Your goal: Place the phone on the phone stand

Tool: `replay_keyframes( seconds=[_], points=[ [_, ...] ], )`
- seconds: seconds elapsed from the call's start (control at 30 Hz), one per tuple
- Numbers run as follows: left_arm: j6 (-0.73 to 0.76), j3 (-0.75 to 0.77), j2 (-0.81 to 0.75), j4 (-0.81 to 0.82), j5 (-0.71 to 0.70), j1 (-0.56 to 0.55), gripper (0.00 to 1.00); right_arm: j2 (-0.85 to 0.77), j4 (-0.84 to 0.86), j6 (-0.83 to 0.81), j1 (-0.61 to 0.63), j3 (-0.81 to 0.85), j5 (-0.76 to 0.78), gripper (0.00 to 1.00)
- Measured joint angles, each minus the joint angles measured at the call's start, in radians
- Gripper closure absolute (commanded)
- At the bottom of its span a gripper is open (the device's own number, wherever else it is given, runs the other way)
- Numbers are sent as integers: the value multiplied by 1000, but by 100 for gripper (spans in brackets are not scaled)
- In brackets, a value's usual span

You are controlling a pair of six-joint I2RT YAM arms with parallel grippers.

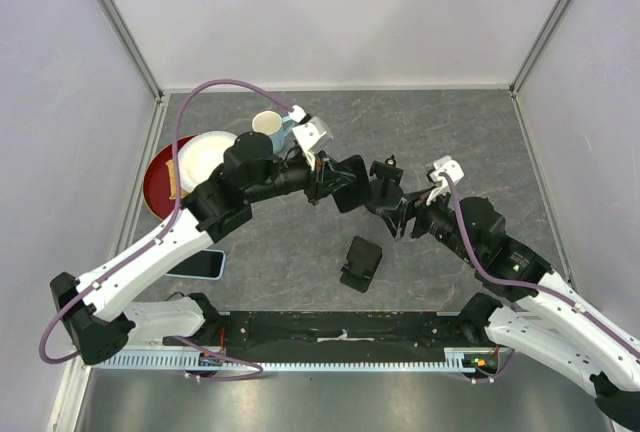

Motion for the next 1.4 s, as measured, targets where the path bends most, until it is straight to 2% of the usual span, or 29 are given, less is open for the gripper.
replay_keyframes(
  seconds=[0.07, 0.17, 0.2, 0.33, 0.47, 0.77, 1.07, 1.23, 1.4],
  points=[
    [3, -24, -28, 2, -116, 0, 98, 6, -32, 31, 0, 1, 144, 17],
    [7, -52, -58, 8, -242, 0, 98, 48, -104, 87, -3, 26, 358, 25],
    [8, -56, -63, 8, -265, 0, 98, 74, -123, 103, -5, 42, 405, 31],
    [9, -62, -66, 14, -325, 0, 98, 233, -178, 143, -9, 135, 496, 44],
    [10, -63, -66, 19, -340, 0, 98, 360, -183, 152, -9, 171, 511, 50],
    [11, -63, -66, 23, -344, 0, 98, 462, -181, 157, -9, 201, 575, 50],
    [11, -63, -66, 23, -335, 0, 98, 515, -110, 148, -10, 201, 595, 61],
    [11, -63, -66, 23, -333, 0, 98, 552, -64, 119, -14, 201, 600, 74],
    [11, -63, -66, 23, -332, 0, 98, 566, -42, 93, -25, 201, 614, 94]
  ],
)
